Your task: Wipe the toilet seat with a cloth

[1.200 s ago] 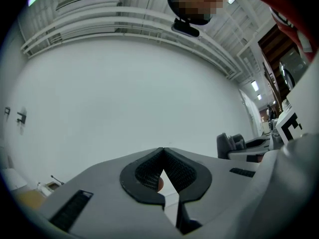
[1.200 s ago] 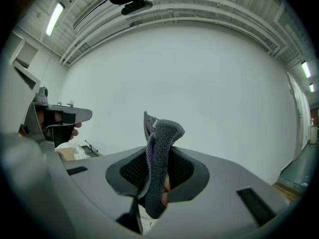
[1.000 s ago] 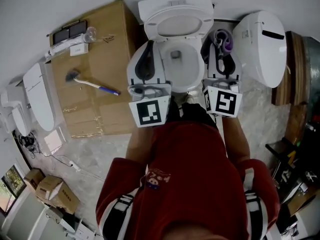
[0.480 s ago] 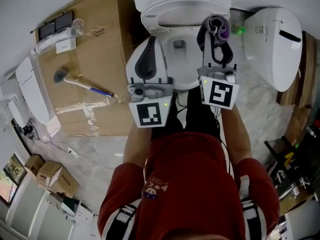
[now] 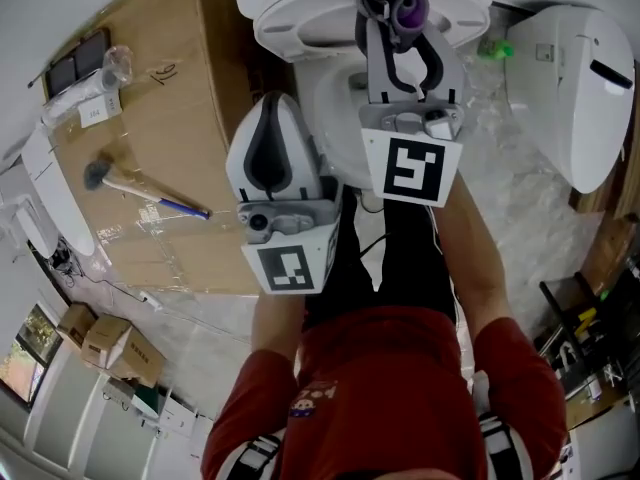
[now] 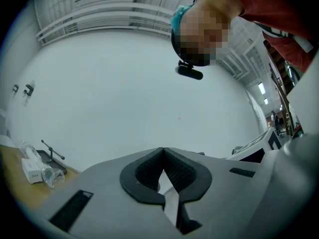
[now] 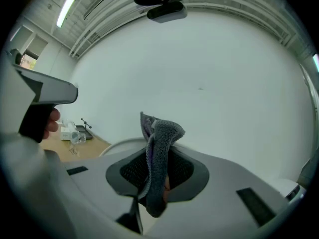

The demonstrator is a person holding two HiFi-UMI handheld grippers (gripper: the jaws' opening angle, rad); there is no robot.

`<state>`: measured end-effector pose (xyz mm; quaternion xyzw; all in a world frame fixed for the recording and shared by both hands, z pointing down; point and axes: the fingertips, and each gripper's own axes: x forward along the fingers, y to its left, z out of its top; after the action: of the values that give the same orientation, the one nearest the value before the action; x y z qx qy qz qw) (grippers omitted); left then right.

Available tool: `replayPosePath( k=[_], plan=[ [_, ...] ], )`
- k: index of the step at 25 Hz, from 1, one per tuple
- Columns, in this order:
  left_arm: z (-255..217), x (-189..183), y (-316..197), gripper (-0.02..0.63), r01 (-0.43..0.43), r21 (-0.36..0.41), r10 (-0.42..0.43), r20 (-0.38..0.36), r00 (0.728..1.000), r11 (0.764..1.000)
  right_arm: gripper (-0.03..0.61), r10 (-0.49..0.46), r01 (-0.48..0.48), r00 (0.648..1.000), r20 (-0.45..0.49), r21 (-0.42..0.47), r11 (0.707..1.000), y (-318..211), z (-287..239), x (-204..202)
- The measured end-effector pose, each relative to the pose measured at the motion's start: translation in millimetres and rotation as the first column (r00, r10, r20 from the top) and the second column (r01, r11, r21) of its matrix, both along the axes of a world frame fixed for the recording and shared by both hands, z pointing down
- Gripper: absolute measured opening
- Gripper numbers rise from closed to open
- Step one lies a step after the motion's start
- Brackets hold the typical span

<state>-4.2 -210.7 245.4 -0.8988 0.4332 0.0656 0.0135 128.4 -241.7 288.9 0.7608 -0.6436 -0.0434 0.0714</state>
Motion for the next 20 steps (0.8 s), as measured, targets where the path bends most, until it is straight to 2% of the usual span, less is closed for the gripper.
replayPosePath(
  k=[5,11,15,20],
  plan=[
    [21.2,-2.4,-9.2,0.012,0.012,0.003,-0.012,-0.001,1.000,1.000,0.074,0.029,-0.029,0.999,-0.032,-0.012,1.000,-7.5,12.4,3.3],
    [43.0,-3.6,-8.5,0.012,0.020,0.008,-0.020,0.020,1.000,1.000,0.074,-0.011,0.011,1.000,0.002,-0.009,1.000,-6.7,13.0,4.6],
    [56.1,5.8,-4.0,0.012,0.007,-0.006,-0.007,0.043,0.999,1.000,0.074,-0.026,0.026,0.999,0.019,0.000,1.000,-1.2,13.1,16.9],
    [68.9,21.6,-0.8,0.012,0.014,-0.020,-0.013,0.056,0.998,1.000,0.074,0.001,-0.001,0.999,0.033,0.012,1.000,10.6,16.1,39.8]
  ],
)
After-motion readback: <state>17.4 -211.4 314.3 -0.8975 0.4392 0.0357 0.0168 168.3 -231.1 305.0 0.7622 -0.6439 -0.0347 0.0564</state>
